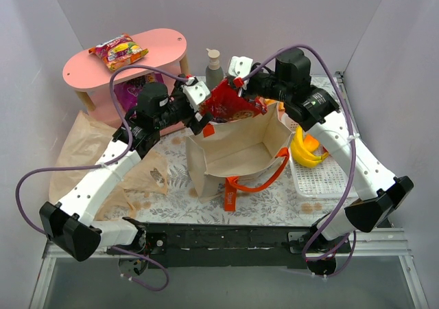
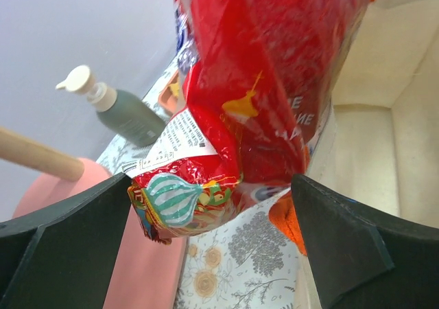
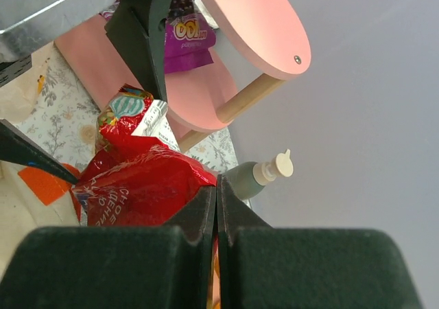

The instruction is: Untie the knot of the grocery bags and take out the mixed food

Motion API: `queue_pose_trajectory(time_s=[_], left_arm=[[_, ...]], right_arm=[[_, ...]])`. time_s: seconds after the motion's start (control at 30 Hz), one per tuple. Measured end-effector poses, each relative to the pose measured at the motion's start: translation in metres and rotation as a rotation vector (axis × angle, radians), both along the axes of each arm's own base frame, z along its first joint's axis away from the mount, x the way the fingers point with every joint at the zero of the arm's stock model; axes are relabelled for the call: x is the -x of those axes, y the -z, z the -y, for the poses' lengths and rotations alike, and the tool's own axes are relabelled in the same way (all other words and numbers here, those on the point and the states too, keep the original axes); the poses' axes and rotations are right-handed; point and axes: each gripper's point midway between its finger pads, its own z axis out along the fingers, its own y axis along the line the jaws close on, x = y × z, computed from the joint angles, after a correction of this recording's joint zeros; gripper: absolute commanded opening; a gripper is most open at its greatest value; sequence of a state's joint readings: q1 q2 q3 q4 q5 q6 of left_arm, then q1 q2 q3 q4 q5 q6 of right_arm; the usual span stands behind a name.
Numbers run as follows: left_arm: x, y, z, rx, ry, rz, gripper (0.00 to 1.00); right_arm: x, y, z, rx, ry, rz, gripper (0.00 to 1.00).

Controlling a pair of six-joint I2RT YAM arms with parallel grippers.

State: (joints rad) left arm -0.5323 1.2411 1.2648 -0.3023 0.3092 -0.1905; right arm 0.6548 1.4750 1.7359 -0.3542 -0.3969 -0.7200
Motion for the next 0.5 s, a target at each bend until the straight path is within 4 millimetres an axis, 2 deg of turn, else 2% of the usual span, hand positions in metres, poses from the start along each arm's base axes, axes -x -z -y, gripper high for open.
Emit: queue_pose_trajectory(time_s=[0.17,0.23,0.33,0.43,0.47,0.5], left_arm=[[0.009,0.005,0.011,0.001,0.075,-0.029,0.94],[0.007,0.008,0.016,-0.006,0.091,-0.039,0.91],[0.0,0.014,0.019,-0.025,0.088,-0.044,0.91],[-0.008,0.02,0.015,-0.047,0.043,-0.043,0.75],[-0.011,0.021,0.012,-0.056,0.022,-0.043,0.58],[-0.013,0.022,0.008,-0.068,0.003,-0.04,0.51]], right_arm=[[0.004,0.006,-0.002,0.007,-0.023,-0.013,0.01],[0.004,0.007,-0.002,0.009,-0.026,-0.014,0.01],[0.004,0.008,-0.002,0.02,-0.028,-0.006,0.01],[0.004,0.014,-0.001,0.032,-0.026,-0.002,0.01],[0.004,0.016,0.0,0.035,-0.023,-0.001,0.01],[0.004,0.017,0.001,0.036,-0.02,-0.003,0.01]])
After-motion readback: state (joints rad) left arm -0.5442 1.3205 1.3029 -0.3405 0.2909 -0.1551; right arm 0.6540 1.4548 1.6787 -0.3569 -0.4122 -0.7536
